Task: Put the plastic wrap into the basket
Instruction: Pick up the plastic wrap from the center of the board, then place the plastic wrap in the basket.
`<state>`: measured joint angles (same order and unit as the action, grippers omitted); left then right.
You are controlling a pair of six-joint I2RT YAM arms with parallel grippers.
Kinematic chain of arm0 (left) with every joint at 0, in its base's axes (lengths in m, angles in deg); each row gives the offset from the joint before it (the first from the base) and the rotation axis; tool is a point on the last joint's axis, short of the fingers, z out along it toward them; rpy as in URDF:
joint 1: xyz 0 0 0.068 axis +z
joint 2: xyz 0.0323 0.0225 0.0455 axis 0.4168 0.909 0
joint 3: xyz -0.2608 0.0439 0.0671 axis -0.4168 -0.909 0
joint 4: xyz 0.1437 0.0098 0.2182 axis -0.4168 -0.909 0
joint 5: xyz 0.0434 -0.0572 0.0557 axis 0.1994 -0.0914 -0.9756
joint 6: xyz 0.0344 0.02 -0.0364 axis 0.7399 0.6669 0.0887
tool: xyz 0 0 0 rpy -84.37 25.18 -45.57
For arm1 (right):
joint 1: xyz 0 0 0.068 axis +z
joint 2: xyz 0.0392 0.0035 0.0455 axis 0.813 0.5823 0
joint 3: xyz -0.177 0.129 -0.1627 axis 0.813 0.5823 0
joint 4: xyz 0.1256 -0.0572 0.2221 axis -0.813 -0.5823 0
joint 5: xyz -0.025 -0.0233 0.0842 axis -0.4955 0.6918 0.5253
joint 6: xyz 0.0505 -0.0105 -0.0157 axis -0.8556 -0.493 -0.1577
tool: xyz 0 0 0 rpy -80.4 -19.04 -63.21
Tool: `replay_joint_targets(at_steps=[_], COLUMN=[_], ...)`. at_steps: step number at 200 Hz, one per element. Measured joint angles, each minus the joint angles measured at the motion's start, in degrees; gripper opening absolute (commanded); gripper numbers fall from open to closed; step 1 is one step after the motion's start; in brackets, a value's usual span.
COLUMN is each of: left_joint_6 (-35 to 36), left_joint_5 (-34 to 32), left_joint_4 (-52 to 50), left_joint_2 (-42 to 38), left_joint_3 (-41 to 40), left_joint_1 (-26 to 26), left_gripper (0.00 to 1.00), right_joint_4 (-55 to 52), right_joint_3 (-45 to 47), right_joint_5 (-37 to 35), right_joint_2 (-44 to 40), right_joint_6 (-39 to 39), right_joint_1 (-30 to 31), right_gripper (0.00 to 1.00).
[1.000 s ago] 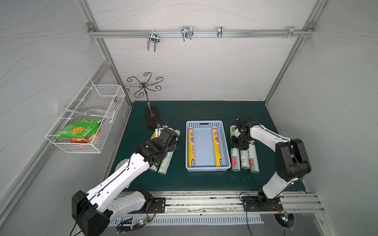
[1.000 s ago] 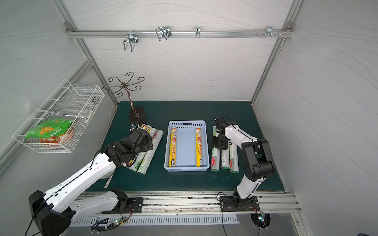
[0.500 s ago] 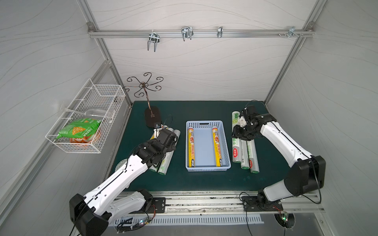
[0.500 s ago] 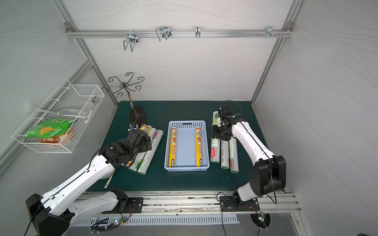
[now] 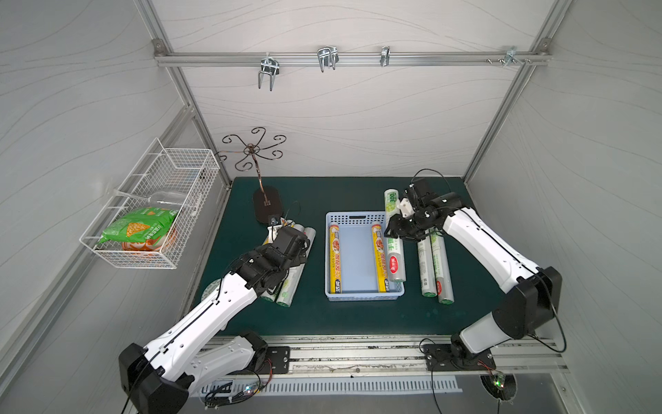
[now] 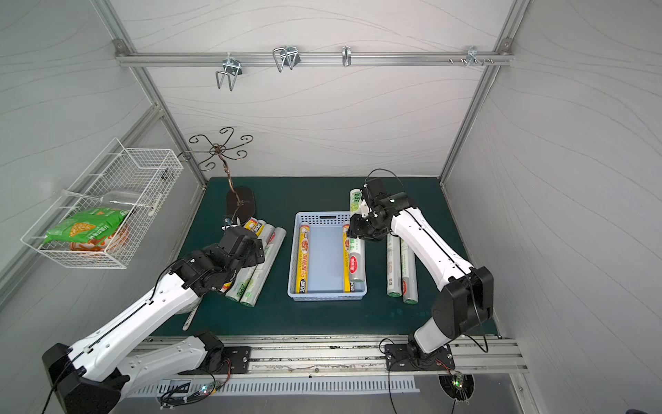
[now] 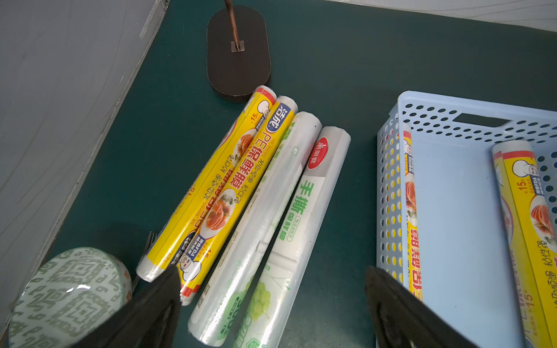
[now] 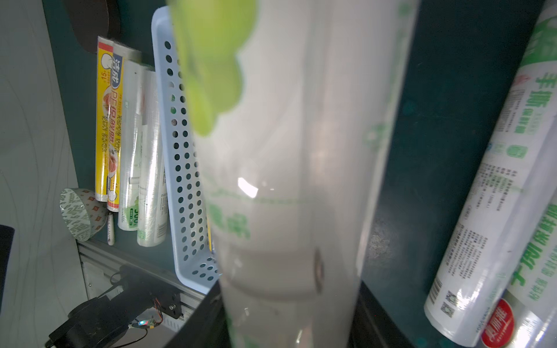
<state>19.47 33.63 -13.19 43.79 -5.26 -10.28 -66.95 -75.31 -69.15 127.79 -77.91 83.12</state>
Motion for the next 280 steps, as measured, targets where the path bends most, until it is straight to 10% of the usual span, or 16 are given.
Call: replay_joint_targets(at_steps=[280], left_joint_6=[-0.04], left_joint_5=[0.68], left_joint_4=[0.17], left_joint_2=[0.11], left_joint_3=[-1.20], left_joint_1=[0.44], left_gripper=[0.98], right_joint_4=[11.80], right_joint_3=[1.20], right_joint_5=[0.59], right_joint_2=[19.52], right_joint_6=[-7.21], right_joint_1=[9.16], right_gripper=[0.38])
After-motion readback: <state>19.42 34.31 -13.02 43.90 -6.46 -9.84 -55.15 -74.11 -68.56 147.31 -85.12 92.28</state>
